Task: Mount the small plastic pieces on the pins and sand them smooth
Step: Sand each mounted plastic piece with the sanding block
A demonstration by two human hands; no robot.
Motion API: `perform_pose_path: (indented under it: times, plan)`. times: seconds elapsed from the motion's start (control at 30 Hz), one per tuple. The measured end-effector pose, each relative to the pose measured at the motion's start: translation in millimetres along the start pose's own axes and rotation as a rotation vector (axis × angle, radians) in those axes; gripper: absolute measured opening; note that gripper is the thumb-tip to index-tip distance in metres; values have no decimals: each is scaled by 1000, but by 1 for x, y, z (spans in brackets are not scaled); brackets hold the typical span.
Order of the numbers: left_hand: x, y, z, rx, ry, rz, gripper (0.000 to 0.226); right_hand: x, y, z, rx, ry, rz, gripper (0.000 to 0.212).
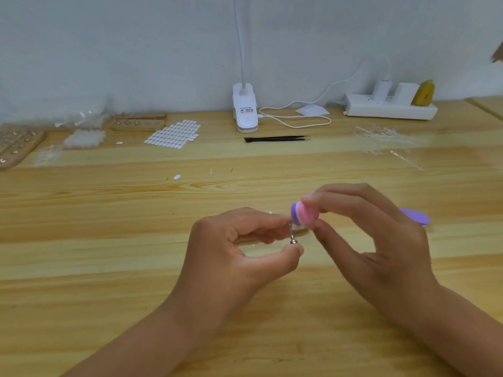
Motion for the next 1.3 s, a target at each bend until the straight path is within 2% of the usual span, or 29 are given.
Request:
perform_pose_path:
  times: [0.1,0.23,0.37,0.53,0.67,0.77,0.9,1.07,1.2,1.3]
  plan:
    - [0,6,1,38,-13,37,26,-6,-10,7,-25,-46,-76,29]
    - [2,9,-1,2,7,52,31,1,8,-1,-32,-31,5,24]
    - [2,10,2,79,-19,85,28,-6,-5,6,13,-35,-64,24]
    - [7,18,-9,108,38,142,30,1,5,2,11,-26,23,23]
    - [6,28,-6,140,20,220,33,-8,-13,6,36,-33,-57,23]
    - [6,30,-7,139,29,228,37,-2,2,3,-13,-48,16,17]
    - [8,31,-17,146,69,224,35,0,0,-9,-27,52,39,24]
    - [9,28,-15,151,35,195,36,1,9,-4,-53,-1,140,36]
    - [8,22,-11,109,13,154,31,-4,-12,-5,-64,55,15,33]
    - [8,26,-7,109,-8,181,29,-8,-10,5,-39,-9,-14,26]
Point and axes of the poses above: each hand's wrist, its own x-axis towards the middle knuckle, its own z-axis out of the palm, y = z × x, the point moved 10 cm from there along x, towards the middle knuckle, and after that the axes turned 15 degrees about z, right-handed, at the moved point
